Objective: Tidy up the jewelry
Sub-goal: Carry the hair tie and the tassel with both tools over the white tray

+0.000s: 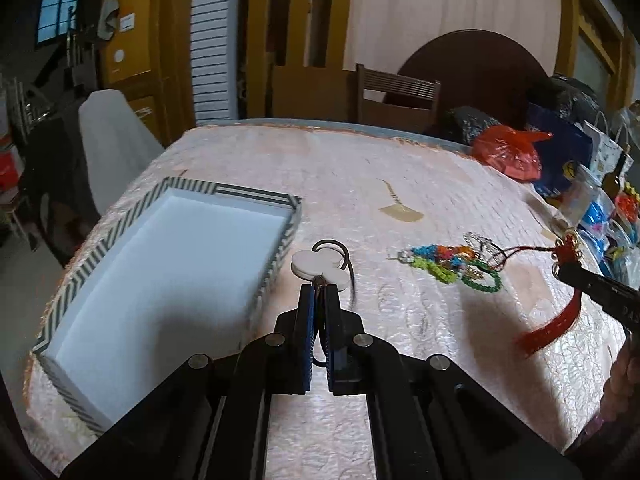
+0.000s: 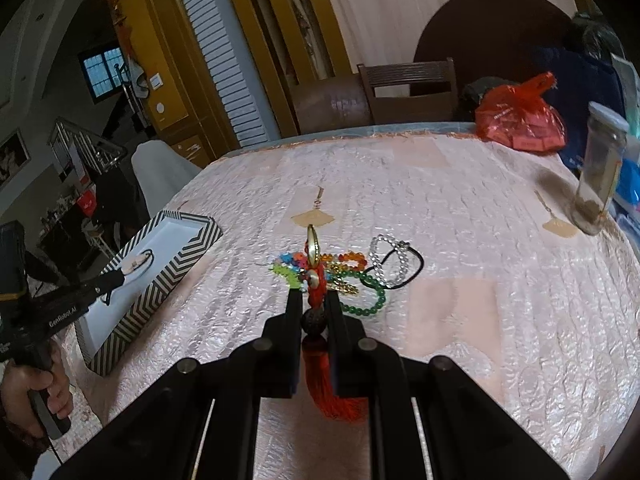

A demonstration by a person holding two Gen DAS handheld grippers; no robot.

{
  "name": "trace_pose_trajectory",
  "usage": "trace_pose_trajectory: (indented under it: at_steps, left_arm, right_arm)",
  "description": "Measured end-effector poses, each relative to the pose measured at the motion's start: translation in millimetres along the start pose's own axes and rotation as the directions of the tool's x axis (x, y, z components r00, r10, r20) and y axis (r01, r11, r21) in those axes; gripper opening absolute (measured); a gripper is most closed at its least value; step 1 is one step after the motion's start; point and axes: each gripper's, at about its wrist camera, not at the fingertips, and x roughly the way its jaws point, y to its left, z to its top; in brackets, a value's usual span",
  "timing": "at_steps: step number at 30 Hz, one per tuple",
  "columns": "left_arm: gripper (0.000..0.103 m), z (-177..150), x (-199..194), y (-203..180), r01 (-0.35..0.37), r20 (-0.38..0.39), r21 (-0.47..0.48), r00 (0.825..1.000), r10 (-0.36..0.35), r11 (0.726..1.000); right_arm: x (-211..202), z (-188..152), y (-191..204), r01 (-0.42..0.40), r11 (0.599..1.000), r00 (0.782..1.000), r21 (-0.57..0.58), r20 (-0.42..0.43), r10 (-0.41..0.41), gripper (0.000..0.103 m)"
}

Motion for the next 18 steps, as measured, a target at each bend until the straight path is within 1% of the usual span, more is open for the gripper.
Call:
trace_pose_trajectory:
  at_steps: [3, 8, 14, 18]
  left_arm:
    - [0.007, 2.2, -2.2, 6.6, -0.032, 0.010, -0.014, 0.999, 0.032, 0.999]
    - [0.007, 3.1, -3.4, 22.4, -0.056, 0.000, -0.041, 0.998, 0.056, 0.998]
    - [0.007, 2.6, -2.4, 43.5, -0.086, -0.019, -0.061, 0.996, 0.085, 0.994]
    - [0.007, -1.2, 1.4, 63.9, -0.106, -0.041, -0.080, 0.994, 0.103, 0.991]
  right_arm:
    - [2.2, 1.0, 9.1, -0.002, 1.000, 1.000, -0.026, -0.006, 0.002, 0.011]
    - [12.6, 5.4, 23.5, -0.026, 0.999, 0.999, -0.043, -0.034, 0.024, 0.011]
    - [20.3, 19.7, 48.9, -0.035, 0.995, 0.998, -0.098, -0.051, 0.030, 0.011]
    - [28.6, 30.2, 67.1, -0.066, 0.993, 0.996, -0.095, -0.059, 0.061, 0.011]
